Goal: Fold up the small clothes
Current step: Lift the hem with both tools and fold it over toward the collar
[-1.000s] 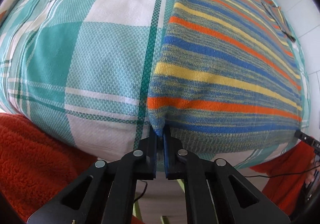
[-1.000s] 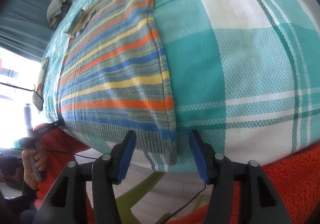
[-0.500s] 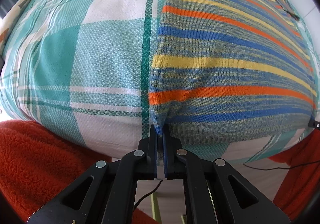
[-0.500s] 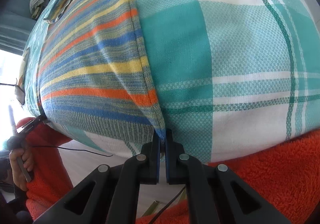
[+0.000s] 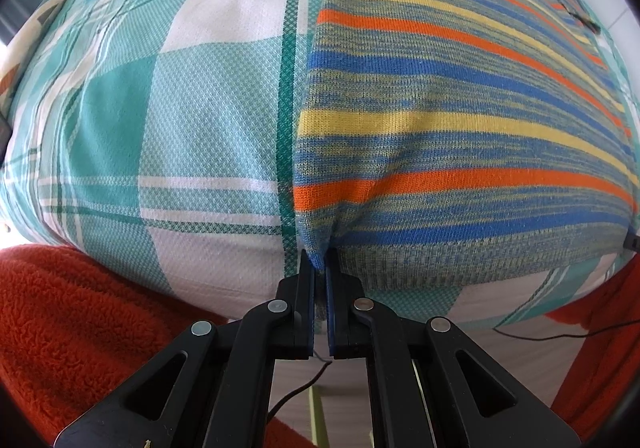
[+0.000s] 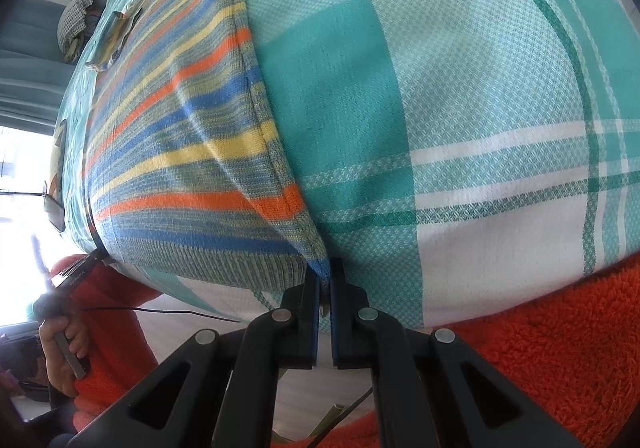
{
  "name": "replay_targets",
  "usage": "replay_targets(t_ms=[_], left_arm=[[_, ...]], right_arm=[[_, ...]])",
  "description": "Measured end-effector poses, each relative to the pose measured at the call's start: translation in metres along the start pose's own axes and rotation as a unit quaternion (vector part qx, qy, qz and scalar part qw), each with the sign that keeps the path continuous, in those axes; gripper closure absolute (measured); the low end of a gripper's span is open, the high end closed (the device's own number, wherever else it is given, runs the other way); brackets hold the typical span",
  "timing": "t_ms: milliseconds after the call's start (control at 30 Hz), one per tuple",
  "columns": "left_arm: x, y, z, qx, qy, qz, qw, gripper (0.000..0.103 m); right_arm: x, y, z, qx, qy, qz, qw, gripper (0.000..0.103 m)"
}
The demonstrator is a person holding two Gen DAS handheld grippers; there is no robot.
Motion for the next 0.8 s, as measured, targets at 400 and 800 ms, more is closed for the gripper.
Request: replay_targets(t_ms=[400,800], left_arm=[[-0.014,0.0037,0.0017,0.0,0.001,0.004,1.0,0.1],[-0.0129,0.0035,0.0024,-0.001,-0.003,-0.001,1.0,0.1]], right_arm=[[-0.0078,-0.0022,-0.0003,0.003,0.001,0.004,1.0,0.1],[-0.0077,-0.0025,0.0,0.003,-0.005,-0.001,1.0,0.1]])
Point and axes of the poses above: each gripper's, at about its wrist camera, not at the fingertips, and y roughly against the way its jaws point, x to its right, z to its underside, the point moved 8 cm from there along -y, roughly the way its jaws point, and after that the axes turned 5 degrees about -y, right-handed, at the moved point
